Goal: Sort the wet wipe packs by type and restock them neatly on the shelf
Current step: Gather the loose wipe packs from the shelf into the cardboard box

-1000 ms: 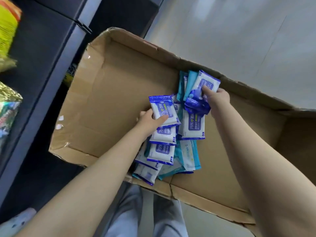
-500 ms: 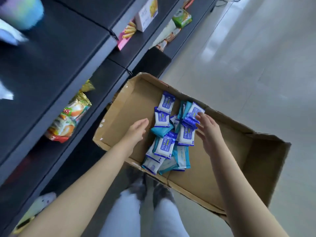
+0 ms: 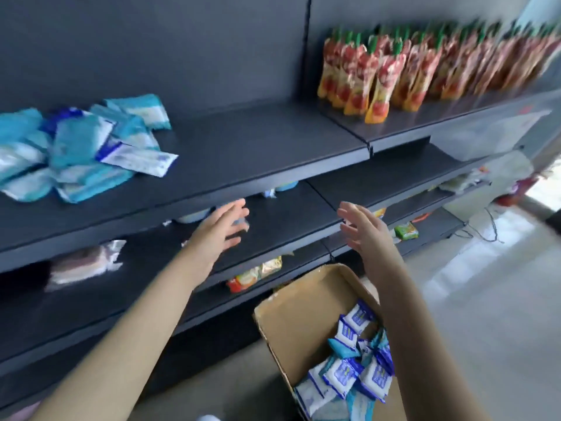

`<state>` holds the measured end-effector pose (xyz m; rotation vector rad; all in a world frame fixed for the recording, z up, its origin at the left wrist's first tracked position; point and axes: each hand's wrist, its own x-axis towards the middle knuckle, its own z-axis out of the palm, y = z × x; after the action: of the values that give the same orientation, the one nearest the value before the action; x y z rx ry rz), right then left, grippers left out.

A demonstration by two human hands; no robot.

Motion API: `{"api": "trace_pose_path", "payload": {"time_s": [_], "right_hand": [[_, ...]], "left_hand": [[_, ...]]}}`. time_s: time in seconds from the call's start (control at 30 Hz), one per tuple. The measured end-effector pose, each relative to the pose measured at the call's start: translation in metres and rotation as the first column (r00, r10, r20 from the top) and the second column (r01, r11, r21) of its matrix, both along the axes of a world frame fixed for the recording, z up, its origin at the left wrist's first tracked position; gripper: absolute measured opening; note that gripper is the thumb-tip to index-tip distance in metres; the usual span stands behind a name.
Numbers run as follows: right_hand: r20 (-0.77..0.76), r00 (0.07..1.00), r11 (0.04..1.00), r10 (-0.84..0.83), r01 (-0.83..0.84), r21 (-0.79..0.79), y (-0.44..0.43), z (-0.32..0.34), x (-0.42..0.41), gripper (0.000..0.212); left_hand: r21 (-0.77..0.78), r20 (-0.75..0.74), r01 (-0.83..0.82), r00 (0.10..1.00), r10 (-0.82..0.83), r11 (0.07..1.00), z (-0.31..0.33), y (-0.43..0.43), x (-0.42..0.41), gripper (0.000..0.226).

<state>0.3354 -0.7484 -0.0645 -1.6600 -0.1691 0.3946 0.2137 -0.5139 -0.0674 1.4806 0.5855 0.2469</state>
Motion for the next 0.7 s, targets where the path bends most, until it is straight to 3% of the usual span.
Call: {"api": "trace_pose_path", "payload": {"time_s": [0.13, 0.3, 0.5, 0.7], "right_hand": [[0.094, 0.991, 0.994, 0.098, -0.102, 0.039, 0.081, 0.049, -0.014, 0.02], [0.141, 0.977, 0.983, 0.16, -0.171, 0.071, 0.196, 0.083, -0.06, 0.028], [0.128, 0.963, 0.97, 0.237, -0.242, 0.031, 0.295, 0.08, -0.103, 0.036], [0.059, 0.955, 0.955, 0.292, -0.288, -0.067, 0.366, 0.068, -0.115, 0.042]], "left_hand": [[0.114, 0.094, -0.118, 0.99, 0.108, 0.986, 0.048, 0.08, -0.053, 0.033], [0.219, 0.105, -0.283, 0.958, 0.265, 0.934, 0.077, 0.193, -0.147, 0.04], [0.243, 0.052, -0.392, 0.919, 0.392, 0.887, 0.073, 0.286, -0.223, 0.046], [0.245, 0.029, -0.401, 0.913, 0.407, 0.883, 0.062, 0.333, -0.233, 0.044]]}}
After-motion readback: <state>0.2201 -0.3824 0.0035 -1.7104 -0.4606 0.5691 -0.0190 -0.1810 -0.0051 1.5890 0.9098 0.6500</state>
